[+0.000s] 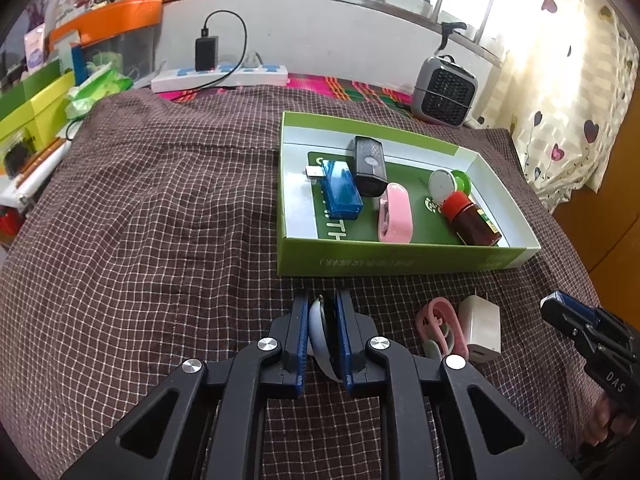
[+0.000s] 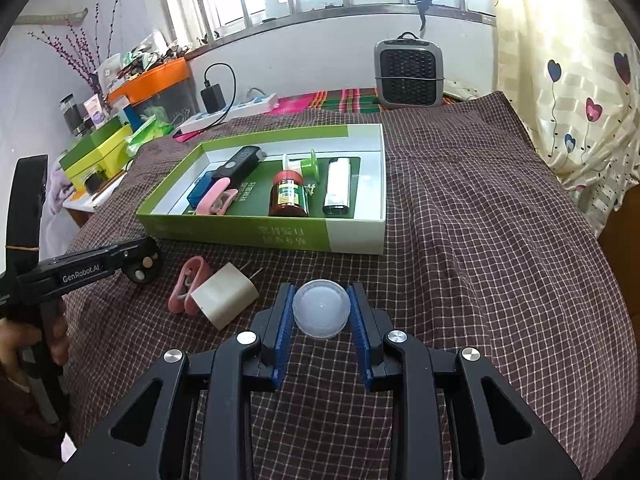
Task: Organize rigid objects
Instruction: 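Lift the black round object and white cup in both tools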
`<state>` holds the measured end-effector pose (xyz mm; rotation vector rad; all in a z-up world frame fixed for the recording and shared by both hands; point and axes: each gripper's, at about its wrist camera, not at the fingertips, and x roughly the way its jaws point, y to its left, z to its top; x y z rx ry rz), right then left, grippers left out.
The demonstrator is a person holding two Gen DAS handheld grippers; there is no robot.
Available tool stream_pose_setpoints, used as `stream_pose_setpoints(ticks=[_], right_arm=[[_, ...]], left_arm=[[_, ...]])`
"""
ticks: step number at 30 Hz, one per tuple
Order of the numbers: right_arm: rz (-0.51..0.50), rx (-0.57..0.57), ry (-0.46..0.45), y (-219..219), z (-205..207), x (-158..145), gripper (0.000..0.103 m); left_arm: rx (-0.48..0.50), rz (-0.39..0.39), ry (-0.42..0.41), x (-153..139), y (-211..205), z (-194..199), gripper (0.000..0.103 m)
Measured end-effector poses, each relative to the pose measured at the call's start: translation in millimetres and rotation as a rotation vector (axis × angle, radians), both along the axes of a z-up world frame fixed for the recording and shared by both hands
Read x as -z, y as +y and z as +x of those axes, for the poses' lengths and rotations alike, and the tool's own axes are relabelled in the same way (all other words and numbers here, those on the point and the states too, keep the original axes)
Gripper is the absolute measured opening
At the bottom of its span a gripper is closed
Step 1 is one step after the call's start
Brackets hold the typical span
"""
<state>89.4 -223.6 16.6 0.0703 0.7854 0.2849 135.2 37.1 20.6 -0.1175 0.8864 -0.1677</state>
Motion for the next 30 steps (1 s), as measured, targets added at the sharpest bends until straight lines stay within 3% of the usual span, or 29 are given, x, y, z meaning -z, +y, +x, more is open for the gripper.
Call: stream_pose_setpoints(ticks=[9,30], right_arm=[[0.001,-0.001,-0.011,-1,0,-3,0.029],[0.002,-0.006,-0.020,1,-1,-6,0.029]], left_arm=[[-0.001,-0.014,-0.034,-10,2,-5,0.011],[-0.022,-0.081,-0.029,-9,21,-10,0.011]])
